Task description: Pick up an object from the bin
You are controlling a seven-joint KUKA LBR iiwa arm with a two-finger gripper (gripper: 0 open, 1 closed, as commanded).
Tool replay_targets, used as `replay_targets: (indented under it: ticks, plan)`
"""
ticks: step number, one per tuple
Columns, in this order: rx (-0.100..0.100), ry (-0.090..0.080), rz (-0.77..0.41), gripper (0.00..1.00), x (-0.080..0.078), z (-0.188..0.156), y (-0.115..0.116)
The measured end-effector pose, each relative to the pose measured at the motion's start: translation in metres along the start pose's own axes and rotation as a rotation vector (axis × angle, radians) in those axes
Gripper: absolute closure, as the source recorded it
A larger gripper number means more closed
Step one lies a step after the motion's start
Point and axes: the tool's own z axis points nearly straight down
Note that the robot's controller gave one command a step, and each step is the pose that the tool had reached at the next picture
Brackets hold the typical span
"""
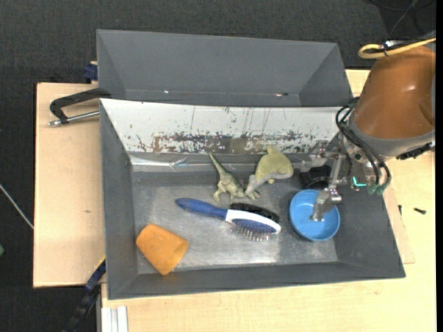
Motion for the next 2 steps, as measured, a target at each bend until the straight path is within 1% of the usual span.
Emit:
replay_targets:
  ticks: [1,2]
  plan:
    - [0.000,-0.001,-0.382,0.00,0.0341,0.1217,-0.0414]
    - [0.003,-0.008,-0.383,1.00,0.0321,0.1179,-0.0412]
